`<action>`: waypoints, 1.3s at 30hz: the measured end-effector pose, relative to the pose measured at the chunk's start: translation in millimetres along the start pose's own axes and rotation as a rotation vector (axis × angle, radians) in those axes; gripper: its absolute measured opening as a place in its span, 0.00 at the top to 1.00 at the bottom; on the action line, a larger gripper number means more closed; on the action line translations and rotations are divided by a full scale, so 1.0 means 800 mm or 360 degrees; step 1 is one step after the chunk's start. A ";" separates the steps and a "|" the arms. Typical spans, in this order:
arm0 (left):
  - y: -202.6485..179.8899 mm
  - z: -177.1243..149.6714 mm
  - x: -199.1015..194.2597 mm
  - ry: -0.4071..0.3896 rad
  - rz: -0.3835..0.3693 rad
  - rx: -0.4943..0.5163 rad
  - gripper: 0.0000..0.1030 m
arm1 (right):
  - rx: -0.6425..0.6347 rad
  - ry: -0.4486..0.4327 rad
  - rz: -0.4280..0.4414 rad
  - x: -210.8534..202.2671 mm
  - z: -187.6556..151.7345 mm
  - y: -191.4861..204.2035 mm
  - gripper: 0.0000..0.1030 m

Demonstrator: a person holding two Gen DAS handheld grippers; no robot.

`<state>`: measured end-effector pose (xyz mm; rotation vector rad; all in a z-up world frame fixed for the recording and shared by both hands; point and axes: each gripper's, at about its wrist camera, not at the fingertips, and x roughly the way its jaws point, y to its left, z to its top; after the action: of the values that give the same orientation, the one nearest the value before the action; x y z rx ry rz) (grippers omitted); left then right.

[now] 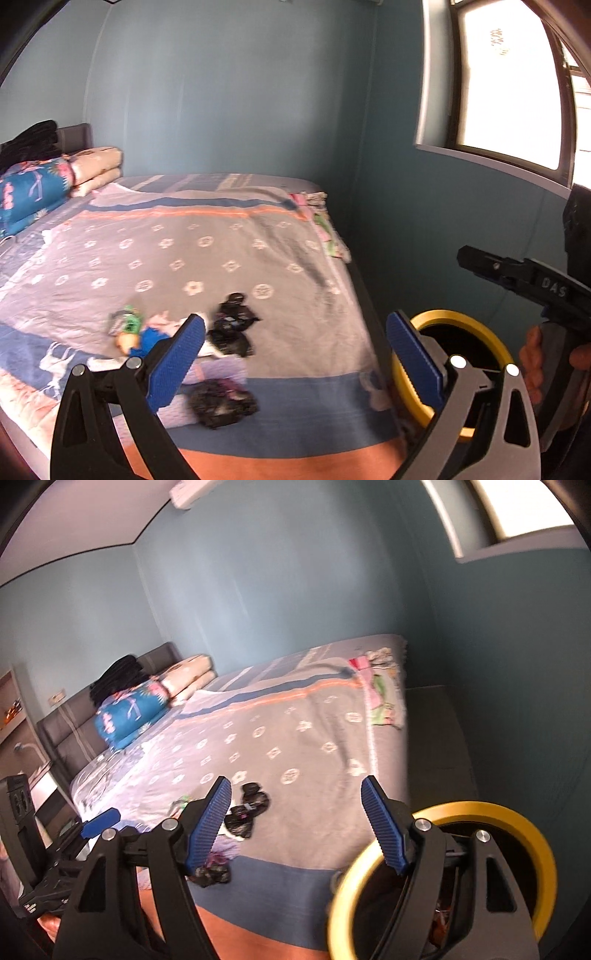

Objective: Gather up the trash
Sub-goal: 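Move both tools back toward the trash pile on the bed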

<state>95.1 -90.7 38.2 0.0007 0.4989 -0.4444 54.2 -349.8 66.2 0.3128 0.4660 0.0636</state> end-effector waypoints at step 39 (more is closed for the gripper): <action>0.251 -0.142 0.057 0.0532 0.0392 -0.0319 0.08 | -0.0285 0.0771 0.0169 0.251 -0.148 0.165 0.32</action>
<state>161.0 84.3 -104.4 -0.0566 0.8603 -0.1497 181.1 -164.5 -79.9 0.1427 0.9177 0.2871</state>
